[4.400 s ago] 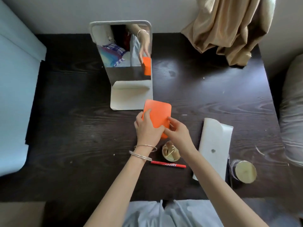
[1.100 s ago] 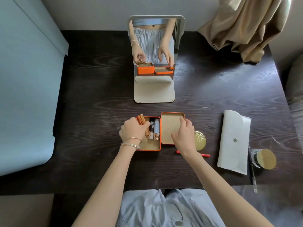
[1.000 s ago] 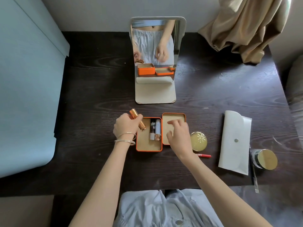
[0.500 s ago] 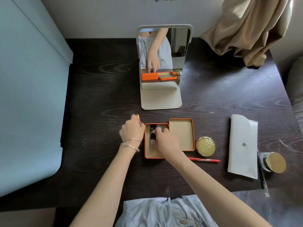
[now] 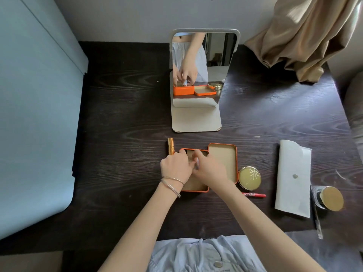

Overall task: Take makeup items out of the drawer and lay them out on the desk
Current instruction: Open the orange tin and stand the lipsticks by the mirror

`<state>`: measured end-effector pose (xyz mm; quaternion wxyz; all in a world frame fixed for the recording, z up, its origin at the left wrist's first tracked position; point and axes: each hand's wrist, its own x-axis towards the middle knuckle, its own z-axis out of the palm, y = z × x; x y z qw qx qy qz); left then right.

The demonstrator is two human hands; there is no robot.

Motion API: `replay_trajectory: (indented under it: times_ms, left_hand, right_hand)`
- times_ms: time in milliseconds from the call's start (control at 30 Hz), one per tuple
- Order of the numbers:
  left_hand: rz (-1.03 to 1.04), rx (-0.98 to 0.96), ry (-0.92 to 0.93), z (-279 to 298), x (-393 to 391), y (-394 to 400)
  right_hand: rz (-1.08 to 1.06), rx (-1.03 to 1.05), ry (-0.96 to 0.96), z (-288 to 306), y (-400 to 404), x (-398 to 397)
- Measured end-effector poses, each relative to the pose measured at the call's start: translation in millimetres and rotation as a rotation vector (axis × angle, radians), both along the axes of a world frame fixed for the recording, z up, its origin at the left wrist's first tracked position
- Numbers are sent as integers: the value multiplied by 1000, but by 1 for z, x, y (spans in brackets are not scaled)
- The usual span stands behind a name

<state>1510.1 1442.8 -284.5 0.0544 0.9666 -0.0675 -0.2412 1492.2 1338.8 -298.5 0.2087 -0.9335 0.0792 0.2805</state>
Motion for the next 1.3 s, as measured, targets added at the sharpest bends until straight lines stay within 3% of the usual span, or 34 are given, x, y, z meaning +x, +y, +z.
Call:
replay_trajectory:
  times_ms: [100, 133, 300, 433, 600, 933, 1100, 1200, 1300]
  left_hand:
    - [-14, 29, -9, 1, 6, -1]
    - [-22, 42, 3, -1, 6, 0]
    - [-37, 43, 63, -12, 1, -4]
    - [-27, 52, 38, -14, 4, -10]
    - [-48, 53, 65, -18, 4, -23]
    - [227, -205, 169, -10, 12, -7]
    - [264, -349, 184, 1, 21, 18]
    - [442, -424, 119, -3, 27, 44]
    - [593, -452, 24, -10, 28, 66]
  right_hand:
    - [-220, 359, 93, 16, -19, 12]
    - [-271, 389, 82, 20, -25, 17]
    - [-226, 194, -132, 18, -29, 49]
    - [6, -19, -61, 5, -16, 66]
    - [-19, 74, -50, -6, -11, 65]
    - [123, 295, -91, -22, -18, 53]
    - [-3, 366, -157, -18, -14, 63]
    - [-128, 365, -215, -16, -11, 75]
    - [-160, 345, -147, -22, -14, 82]
